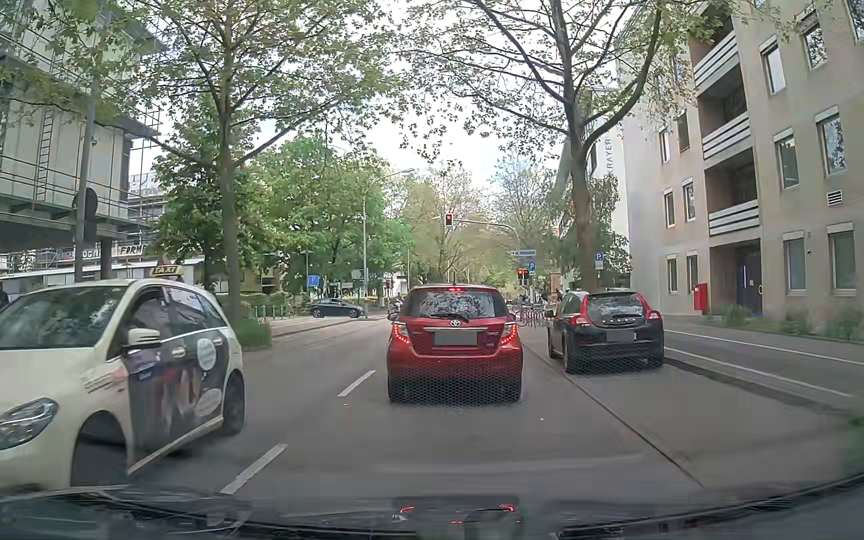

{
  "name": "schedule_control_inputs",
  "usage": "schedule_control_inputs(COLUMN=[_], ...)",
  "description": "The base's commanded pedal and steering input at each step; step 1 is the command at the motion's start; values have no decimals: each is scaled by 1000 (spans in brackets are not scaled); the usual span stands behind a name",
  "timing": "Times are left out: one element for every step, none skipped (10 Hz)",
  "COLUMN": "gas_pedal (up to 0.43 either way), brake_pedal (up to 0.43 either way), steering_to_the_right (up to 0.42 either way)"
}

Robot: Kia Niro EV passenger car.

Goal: Follow the waypoints while adhering to traffic rules and regulations

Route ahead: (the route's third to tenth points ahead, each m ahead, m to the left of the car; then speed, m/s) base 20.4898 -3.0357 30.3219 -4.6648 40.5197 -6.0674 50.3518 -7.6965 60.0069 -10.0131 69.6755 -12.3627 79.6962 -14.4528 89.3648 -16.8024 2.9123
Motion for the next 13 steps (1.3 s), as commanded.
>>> schedule_control_inputs(gas_pedal=[0,0,0,0,0,0,0,0,0,0,0,0,0], brake_pedal=[201,201,207,207,207,207,213,213,213,213,213,213,213], steering_to_the_right=[5,6,6,6,6,6,6,6,6,6,6,6,6])
